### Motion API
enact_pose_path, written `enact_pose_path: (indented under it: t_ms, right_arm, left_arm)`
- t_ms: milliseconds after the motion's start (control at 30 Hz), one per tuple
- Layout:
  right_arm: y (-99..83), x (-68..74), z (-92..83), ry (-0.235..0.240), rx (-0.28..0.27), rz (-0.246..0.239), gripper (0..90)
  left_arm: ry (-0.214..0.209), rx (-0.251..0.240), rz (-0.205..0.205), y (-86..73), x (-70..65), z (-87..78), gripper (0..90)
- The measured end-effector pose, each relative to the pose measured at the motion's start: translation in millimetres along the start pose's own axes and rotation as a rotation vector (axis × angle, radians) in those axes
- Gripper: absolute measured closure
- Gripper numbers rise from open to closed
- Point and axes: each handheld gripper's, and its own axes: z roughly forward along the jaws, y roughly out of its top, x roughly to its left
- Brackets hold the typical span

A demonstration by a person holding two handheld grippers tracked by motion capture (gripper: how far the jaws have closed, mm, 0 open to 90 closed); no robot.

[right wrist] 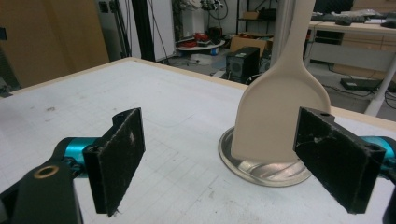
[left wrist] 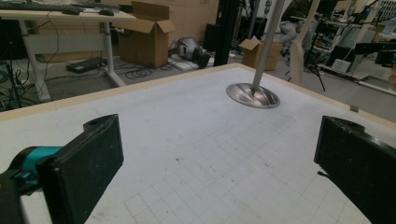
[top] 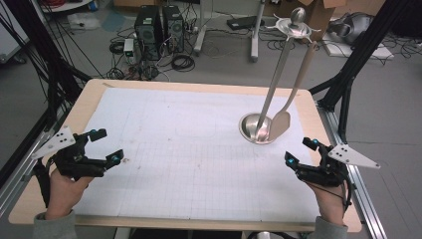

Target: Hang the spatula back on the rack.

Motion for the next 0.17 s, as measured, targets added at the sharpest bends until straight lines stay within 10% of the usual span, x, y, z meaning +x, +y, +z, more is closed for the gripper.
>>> enact_pose_path:
  t_ms: [167]
  right_arm:
    - [-0.6, -0.5, 1.2, 0.005, -0.014, 0.018, 15.6]
  left_arm:
    - [0.010, 0.007, -0.002, -1.8, -0.3, 0.6, 1.7]
